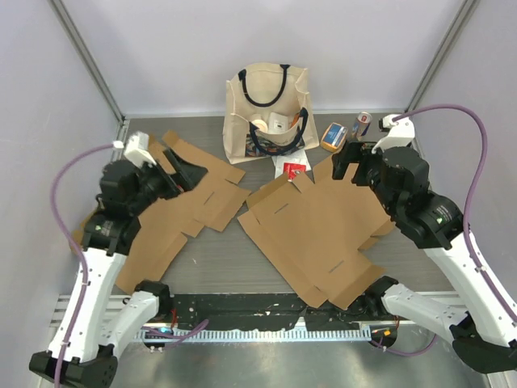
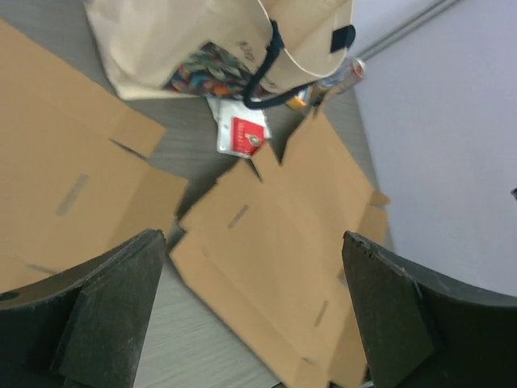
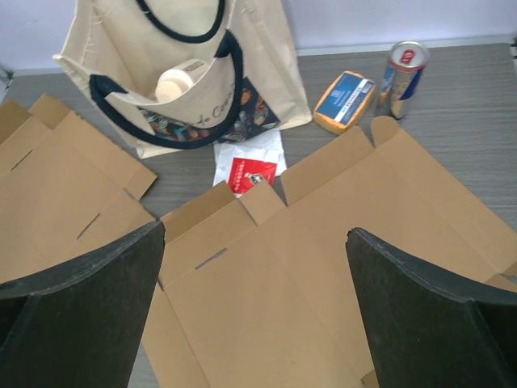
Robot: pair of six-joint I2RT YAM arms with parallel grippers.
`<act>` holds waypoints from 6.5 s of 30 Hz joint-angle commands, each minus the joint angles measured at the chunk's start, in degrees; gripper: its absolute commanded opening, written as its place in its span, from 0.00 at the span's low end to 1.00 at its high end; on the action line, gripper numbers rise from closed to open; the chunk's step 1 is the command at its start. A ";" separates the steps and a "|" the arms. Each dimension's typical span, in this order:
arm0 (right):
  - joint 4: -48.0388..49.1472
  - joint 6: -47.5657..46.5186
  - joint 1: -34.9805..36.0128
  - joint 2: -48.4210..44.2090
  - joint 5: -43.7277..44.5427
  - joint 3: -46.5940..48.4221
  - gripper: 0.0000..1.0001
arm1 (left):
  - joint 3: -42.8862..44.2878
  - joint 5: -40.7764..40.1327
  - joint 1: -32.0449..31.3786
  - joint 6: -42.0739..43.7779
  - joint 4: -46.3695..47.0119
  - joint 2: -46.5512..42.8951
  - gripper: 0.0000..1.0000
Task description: Fold the paper box
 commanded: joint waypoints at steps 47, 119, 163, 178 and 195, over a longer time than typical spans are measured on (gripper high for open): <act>6.31 1.53 -0.14 -10.11 -17.39 -13.06 0.99 | -42.17 -54.36 -62.93 -52.32 68.65 41.90 0.53; 3.50 -48.57 7.94 22.85 -55.53 15.50 0.54 | 7.05 -18.58 -51.06 40.86 -12.64 10.79 0.00; 17.73 -26.16 1.88 13.36 -32.60 11.19 0.01 | 17.86 -25.97 -50.98 6.94 -1.21 8.76 0.92; 21.69 -25.46 1.88 13.18 -30.13 10.75 0.02 | 21.99 -25.43 -50.98 13.61 -7.71 17.90 0.03; -2.73 -51.46 1.97 11.24 -45.42 23.57 0.81 | 27.44 -12.53 -44.04 51.93 -16.59 16.41 0.00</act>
